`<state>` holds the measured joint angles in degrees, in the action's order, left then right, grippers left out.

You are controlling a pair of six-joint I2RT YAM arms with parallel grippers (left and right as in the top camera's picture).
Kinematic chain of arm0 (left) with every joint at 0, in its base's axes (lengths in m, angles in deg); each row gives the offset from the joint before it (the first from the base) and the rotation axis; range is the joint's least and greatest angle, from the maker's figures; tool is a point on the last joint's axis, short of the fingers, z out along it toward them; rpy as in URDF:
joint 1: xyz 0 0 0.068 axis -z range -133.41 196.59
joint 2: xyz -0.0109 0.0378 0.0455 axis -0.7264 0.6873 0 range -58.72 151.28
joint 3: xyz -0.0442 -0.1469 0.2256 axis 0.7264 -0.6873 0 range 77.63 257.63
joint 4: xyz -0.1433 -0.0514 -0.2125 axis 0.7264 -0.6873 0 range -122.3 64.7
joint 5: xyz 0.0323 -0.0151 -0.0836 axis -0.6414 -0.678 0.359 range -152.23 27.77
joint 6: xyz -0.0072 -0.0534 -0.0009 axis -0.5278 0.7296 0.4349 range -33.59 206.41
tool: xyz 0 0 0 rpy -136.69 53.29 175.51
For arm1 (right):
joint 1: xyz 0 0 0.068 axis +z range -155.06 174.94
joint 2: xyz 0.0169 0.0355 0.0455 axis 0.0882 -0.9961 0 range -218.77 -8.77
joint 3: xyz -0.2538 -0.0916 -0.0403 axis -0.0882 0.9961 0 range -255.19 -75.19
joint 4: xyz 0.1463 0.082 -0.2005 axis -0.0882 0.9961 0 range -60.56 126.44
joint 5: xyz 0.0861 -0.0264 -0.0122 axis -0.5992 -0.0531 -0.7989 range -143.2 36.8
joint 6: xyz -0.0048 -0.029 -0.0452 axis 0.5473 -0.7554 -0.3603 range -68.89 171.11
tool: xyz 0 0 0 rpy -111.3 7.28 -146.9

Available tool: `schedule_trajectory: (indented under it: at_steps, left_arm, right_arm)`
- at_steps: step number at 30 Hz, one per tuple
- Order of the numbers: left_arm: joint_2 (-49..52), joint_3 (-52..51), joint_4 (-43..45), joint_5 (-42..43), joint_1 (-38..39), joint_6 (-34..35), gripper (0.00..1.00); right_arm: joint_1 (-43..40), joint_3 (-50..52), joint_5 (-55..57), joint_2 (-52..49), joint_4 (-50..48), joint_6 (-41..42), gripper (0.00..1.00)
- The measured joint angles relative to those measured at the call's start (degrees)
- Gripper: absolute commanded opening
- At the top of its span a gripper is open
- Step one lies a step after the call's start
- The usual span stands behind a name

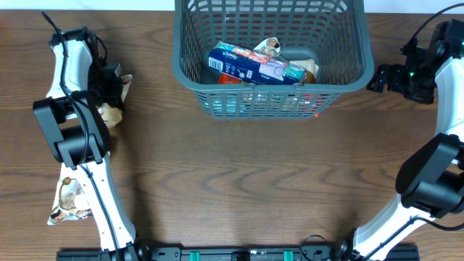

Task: Pack container
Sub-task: 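Lower the left gripper and grasp the crumpled tan snack bag, then carry the tan bag over the basket and drop it in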

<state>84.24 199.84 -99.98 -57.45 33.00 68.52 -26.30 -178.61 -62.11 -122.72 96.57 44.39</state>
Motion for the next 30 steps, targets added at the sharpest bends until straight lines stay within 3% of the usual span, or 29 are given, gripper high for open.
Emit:
schedule_trajectory:
  at_steps: [9,22,26,30]
  left_arm:
    - [-7.54,-0.11,0.15,0.11,4.20,0.57,0.06]
    - [-44.11,1.22,10.43,0.63,15.19,2.49,0.06]
    - [-48.15,1.27,12.52,0.74,24.17,-3.63,0.06]
    - [-48.09,1.25,15.34,1.22,34.71,-18.03,0.06]
  right_arm:
    - [0.00,0.00,0.00,0.02,-0.09,0.00,0.99]
    - [0.00,0.00,0.00,0.02,-0.09,0.00,0.99]
    - [0.00,0.00,0.02,0.02,-0.09,0.00,0.99]
    - [0.00,0.00,0.02,0.02,-0.09,0.00,0.99]
